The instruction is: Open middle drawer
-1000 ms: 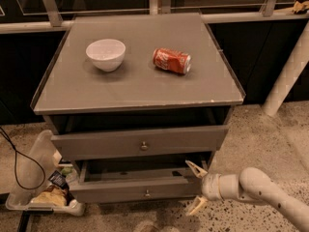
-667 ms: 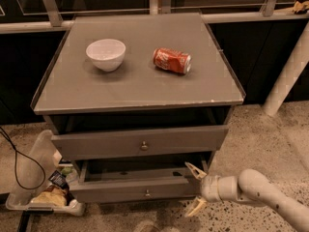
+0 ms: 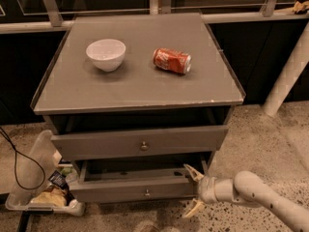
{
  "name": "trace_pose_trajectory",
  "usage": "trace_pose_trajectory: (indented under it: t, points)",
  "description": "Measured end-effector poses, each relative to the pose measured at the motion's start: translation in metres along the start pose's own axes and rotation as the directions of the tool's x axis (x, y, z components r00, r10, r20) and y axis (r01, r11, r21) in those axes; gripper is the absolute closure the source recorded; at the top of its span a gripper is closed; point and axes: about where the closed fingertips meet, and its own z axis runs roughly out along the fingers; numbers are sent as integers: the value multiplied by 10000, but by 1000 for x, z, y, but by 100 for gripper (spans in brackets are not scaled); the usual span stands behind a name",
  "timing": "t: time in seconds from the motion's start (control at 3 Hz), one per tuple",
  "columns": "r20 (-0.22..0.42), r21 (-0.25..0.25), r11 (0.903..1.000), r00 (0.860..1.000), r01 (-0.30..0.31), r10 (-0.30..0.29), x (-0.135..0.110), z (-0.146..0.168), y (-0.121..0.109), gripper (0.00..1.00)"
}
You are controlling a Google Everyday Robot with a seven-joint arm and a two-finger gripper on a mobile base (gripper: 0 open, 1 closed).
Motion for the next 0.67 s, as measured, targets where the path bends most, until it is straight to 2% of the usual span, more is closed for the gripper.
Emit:
trace_pose_trajectory:
  t: [0.33,0.67]
  points:
    - [0,0,10000,10000,0,0,0,0,0,18]
    - [294,-36,10000,9995,85,-84,-12,-10,-4,42]
